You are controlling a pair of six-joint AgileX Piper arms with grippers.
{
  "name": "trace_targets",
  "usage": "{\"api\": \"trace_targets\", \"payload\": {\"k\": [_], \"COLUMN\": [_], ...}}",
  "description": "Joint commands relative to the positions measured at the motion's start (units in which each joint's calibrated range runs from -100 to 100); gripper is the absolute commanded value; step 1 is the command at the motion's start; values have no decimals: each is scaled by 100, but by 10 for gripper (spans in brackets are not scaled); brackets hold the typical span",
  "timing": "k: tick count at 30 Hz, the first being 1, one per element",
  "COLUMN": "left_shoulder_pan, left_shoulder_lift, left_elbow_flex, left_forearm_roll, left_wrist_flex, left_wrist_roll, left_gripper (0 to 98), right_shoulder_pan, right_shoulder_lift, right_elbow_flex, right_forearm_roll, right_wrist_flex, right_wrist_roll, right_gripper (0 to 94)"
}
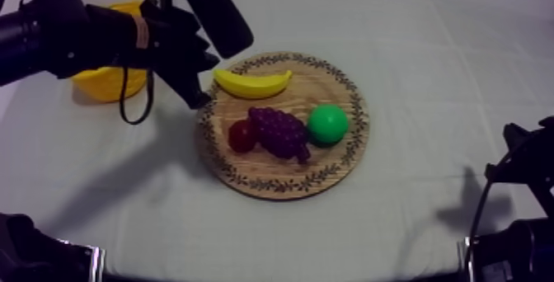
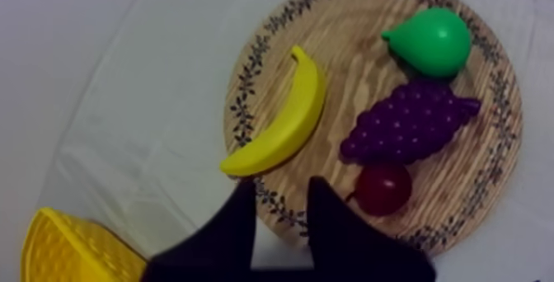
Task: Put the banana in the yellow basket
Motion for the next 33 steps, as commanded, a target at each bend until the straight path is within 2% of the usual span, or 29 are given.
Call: {"api": "trace_targets", "payload": {"k": [1, 4, 8, 19, 33], "left_shoulder_pan": [30, 23, -18, 21, 27], "left_shoulder_lift": [-8, -6, 35, 601, 2221], "left_elbow_flex": [-176, -211, -150, -238, -1340], "left_forearm_roll": [-22, 8, 91, 133, 97], "left_wrist_flex": [126, 8, -144, -82, 484], "left_wrist_roll": [36, -42, -194, -540, -611], "left_gripper": [486, 555, 588, 572, 570], "right_shoulder_pan": [2, 2, 2, 2, 2], "right_shoulder_lift": [-2, -2, -2, -2, -2], "right_elbow_flex": [-3, -3, -3, -3, -3], "right_forearm_roll": [-2, -2, -2, -2, -2], "right_wrist_flex": [1, 1, 1, 1, 1], "right_wrist_roll": [2, 1, -1, 1, -1], "right_gripper": [3, 3, 3, 3, 3]}}
